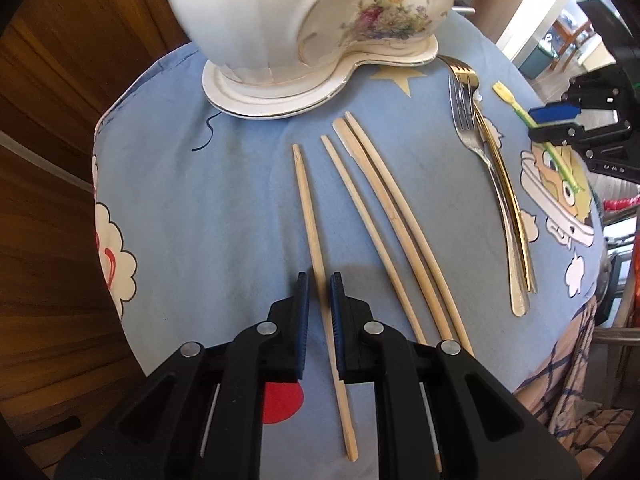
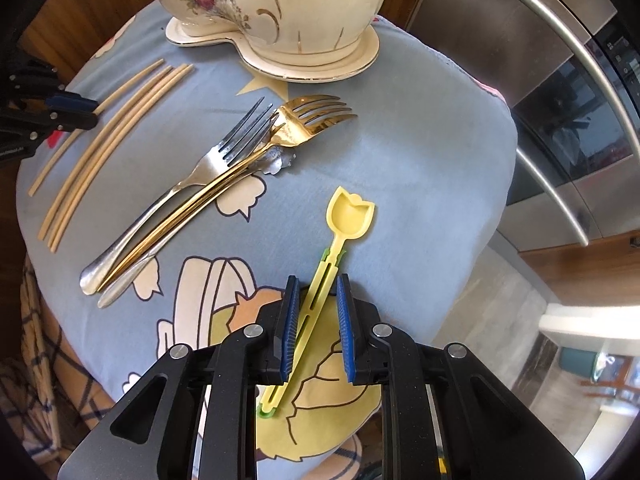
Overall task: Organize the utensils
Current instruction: 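Carry both items into the ceramic pots and open both tools, then move both open tools back down toward the remaining utensils, then grasp the gold fork with the right tool while the left grasps a chopstick, then lift the chopstick and gold fork into the ceramic pots and open both tools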
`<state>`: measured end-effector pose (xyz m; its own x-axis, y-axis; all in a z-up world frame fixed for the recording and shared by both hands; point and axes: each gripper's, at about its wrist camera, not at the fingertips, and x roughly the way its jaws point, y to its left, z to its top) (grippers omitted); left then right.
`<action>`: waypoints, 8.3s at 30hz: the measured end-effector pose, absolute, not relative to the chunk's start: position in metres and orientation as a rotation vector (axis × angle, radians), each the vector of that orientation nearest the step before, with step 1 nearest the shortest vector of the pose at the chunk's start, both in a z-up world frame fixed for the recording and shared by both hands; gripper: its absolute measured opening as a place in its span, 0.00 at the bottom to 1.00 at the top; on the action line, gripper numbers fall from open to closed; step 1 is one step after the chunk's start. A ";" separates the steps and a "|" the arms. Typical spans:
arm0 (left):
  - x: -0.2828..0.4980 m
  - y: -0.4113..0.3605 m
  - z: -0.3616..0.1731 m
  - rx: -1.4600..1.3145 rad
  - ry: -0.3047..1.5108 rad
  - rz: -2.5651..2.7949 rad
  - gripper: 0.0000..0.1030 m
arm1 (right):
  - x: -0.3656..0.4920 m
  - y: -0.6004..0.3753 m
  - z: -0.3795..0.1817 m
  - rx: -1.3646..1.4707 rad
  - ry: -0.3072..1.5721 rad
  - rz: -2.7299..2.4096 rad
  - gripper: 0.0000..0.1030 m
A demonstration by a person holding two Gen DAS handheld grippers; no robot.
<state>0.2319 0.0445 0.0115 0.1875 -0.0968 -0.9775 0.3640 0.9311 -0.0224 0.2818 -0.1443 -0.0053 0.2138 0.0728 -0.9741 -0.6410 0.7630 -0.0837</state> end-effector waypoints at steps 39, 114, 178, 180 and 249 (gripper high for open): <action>0.256 0.128 0.191 -0.299 0.445 -0.225 0.05 | 0.315 -0.152 0.142 0.200 0.556 0.684 0.10; 0.168 0.077 0.044 -0.120 0.665 -0.179 0.29 | 0.226 -0.149 0.029 -0.054 0.664 0.465 0.29; 0.177 0.029 -0.001 0.102 0.881 -0.202 0.28 | 0.265 -0.158 -0.012 -0.073 1.005 0.498 0.14; 0.179 0.028 -0.001 0.119 0.891 -0.203 0.28 | 0.270 -0.157 -0.011 -0.075 1.014 0.498 0.14; 0.169 0.094 0.133 -0.050 0.644 -0.260 0.06 | 0.240 -0.204 0.088 0.032 0.750 0.605 0.06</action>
<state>0.1690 0.0943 0.1325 0.7687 -0.2545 -0.5867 0.2239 0.9664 -0.1259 0.2396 -0.2038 0.0875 0.5704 0.5269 -0.6301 -0.5048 0.8300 0.2371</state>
